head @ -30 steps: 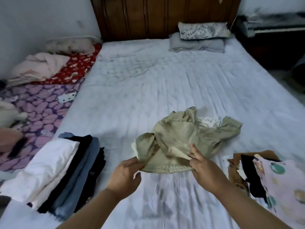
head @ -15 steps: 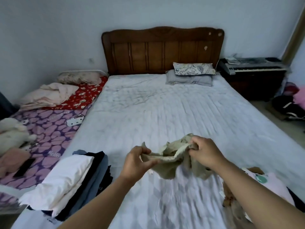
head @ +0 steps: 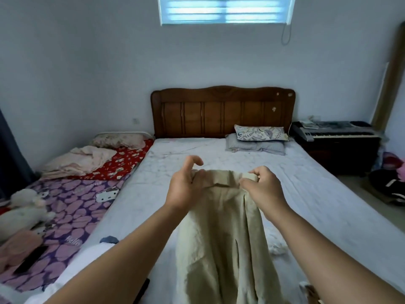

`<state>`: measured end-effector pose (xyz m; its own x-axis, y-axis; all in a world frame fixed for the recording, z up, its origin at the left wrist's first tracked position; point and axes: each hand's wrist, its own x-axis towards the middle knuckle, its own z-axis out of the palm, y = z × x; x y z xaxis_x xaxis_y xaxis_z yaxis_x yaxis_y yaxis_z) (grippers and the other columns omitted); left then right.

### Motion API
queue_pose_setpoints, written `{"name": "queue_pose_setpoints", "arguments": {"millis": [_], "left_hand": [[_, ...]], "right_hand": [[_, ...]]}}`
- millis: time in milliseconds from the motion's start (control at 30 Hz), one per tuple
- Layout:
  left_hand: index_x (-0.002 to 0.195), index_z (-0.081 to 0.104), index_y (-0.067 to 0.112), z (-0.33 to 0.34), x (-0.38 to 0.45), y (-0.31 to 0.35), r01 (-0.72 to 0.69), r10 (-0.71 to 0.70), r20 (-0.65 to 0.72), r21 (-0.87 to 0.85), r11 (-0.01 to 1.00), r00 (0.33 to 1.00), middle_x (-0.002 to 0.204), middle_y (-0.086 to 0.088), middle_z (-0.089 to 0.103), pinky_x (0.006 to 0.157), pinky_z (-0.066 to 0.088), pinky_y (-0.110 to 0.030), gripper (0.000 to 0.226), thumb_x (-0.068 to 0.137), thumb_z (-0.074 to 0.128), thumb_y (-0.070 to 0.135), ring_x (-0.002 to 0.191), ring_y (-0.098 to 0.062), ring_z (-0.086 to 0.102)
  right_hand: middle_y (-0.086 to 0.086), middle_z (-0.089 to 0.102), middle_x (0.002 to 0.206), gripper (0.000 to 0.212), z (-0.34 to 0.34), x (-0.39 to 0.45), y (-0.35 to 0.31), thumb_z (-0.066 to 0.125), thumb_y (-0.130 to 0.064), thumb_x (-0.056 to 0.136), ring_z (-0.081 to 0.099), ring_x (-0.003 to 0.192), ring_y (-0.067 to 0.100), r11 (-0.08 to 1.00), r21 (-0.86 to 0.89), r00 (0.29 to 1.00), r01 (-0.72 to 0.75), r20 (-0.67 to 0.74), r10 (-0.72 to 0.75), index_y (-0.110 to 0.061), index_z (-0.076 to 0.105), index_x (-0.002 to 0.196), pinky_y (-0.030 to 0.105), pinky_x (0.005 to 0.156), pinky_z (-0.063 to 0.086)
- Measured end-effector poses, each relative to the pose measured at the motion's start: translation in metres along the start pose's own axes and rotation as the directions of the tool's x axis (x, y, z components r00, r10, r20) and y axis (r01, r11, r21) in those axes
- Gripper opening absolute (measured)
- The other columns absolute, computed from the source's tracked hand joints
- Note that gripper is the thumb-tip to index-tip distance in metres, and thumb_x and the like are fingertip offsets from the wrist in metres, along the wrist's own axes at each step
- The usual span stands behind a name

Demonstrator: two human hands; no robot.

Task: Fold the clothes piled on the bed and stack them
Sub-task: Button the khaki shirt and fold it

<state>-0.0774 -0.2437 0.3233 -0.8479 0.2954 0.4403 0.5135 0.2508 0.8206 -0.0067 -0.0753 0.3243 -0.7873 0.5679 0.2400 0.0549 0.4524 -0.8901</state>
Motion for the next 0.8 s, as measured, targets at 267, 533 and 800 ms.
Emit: {"name": "queue_pose_setpoints", "arguments": {"millis": [267,533,800], "left_hand": [[0.111,0.049,0.019,-0.015,0.029,0.02,0.216,-0.212,0.041,-0.232,0.949,0.976,0.096,-0.002,0.054,0.057,0.045,-0.02,0.024,0.091,0.061,0.013,0.076,-0.01,0.054],[0.097,0.066,-0.005,-0.034,0.034,0.023,0.752,-0.536,0.528,-0.428,0.502,0.659,0.087,-0.016,0.07,0.073,0.059,-0.037,0.019,0.078,0.064,-0.006,0.073,-0.025,0.069],[0.076,0.057,0.013,-0.041,0.042,0.015,0.516,-0.385,0.396,-0.311,0.798,0.834,0.088,-0.014,0.065,0.067,0.055,-0.028,0.024,0.077,0.068,-0.008,0.078,-0.022,0.063]], "right_hand": [[0.0,0.055,0.097,0.018,-0.008,0.023,-0.014,0.056,-0.009,0.089,0.055,0.083,0.014,0.987,0.148,0.998,-0.058,0.045,0.052,-0.02,0.049,0.102,0.031,0.069,0.046],[0.013,0.065,0.084,0.017,-0.018,0.033,-0.021,0.054,0.009,0.087,0.063,0.072,0.021,0.739,0.587,0.932,-0.331,0.323,0.161,-0.005,0.059,0.095,0.028,0.063,0.054],[0.0,0.062,0.097,0.035,-0.033,0.044,-0.019,0.045,0.007,0.092,0.056,0.084,0.009,0.956,0.264,0.893,-0.131,0.449,-0.001,-0.019,0.064,0.108,0.015,0.067,0.042]]}}
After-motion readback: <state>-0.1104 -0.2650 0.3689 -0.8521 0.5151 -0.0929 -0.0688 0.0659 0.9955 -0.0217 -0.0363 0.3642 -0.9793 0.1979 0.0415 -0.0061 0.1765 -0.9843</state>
